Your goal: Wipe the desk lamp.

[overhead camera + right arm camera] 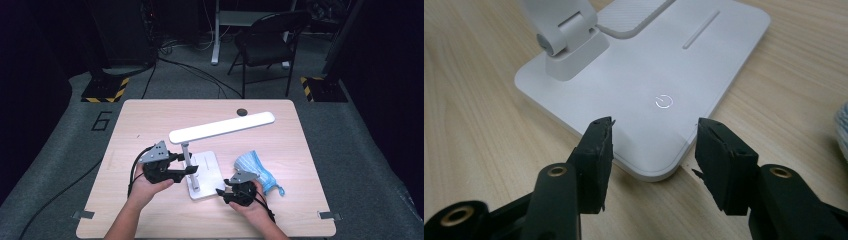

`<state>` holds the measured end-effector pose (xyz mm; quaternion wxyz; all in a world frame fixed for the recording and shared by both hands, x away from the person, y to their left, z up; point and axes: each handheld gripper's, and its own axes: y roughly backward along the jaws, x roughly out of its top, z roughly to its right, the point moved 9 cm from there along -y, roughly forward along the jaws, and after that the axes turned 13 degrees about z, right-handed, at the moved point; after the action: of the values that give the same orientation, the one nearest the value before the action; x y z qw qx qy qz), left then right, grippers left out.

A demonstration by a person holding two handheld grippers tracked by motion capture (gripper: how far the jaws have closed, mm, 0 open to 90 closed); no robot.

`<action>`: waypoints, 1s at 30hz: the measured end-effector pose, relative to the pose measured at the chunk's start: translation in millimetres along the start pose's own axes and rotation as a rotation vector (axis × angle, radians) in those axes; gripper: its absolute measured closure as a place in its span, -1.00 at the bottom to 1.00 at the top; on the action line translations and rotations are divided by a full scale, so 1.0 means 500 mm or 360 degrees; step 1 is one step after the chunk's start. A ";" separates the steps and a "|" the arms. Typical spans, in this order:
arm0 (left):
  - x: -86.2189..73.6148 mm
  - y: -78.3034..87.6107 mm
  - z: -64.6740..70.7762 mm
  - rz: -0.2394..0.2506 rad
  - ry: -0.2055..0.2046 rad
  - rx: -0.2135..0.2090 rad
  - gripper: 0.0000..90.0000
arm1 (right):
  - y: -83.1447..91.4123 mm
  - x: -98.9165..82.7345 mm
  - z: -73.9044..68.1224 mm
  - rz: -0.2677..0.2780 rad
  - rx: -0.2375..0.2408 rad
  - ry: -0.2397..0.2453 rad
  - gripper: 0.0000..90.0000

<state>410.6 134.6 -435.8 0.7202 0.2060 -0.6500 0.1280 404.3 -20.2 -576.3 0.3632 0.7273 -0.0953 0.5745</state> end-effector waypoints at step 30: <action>-0.005 -0.006 0.043 -0.0032 -0.0004 -0.0115 0.17 | -0.018 0.015 0.038 0.0045 -0.0139 -0.0098 0.06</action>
<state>392.6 122.3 -437.1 0.7276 0.1864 -0.6530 0.0971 426.3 -23.9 -574.9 0.3831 0.7267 -0.1416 0.5524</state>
